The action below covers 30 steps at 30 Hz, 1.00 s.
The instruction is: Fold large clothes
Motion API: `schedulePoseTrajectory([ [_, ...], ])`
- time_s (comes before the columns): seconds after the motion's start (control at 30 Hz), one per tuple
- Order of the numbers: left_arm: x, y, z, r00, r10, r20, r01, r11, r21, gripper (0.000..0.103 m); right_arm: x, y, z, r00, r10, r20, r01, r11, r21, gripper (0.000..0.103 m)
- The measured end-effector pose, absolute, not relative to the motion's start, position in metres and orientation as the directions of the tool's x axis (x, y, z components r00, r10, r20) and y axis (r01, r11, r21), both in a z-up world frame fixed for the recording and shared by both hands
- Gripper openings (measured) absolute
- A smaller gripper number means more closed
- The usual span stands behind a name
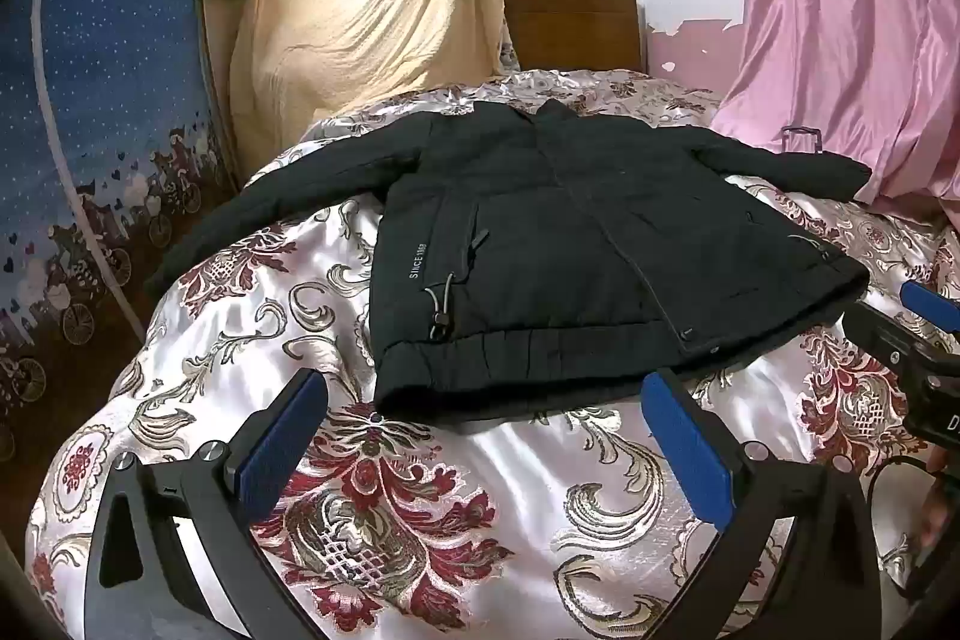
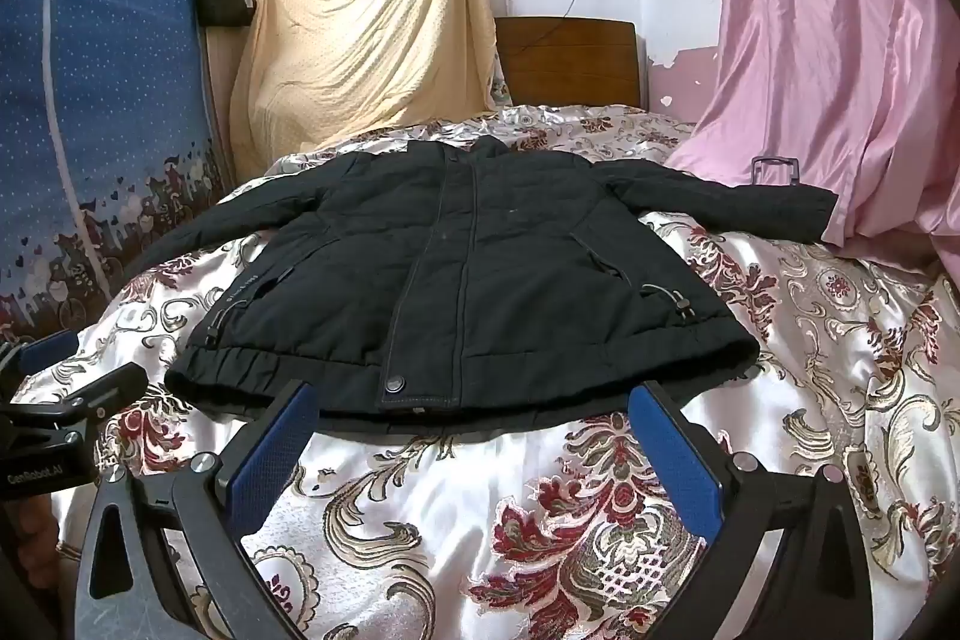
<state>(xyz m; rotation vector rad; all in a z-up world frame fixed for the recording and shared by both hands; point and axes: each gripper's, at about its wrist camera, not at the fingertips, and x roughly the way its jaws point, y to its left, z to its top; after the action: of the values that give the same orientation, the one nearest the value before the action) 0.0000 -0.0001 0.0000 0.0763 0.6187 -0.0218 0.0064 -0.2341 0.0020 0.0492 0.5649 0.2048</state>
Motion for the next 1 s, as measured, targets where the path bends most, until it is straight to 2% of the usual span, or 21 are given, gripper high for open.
schedulePoseTrajectory([
  [1.0, -0.0001, 0.0000, 0.0002, 0.814, -0.001, -0.581, 0.044, 0.997, 0.060, 0.102, 0.0062, -0.2338, 0.0019, 0.827, 0.209, -0.522, -0.179, 0.978, 0.108, 0.103],
])
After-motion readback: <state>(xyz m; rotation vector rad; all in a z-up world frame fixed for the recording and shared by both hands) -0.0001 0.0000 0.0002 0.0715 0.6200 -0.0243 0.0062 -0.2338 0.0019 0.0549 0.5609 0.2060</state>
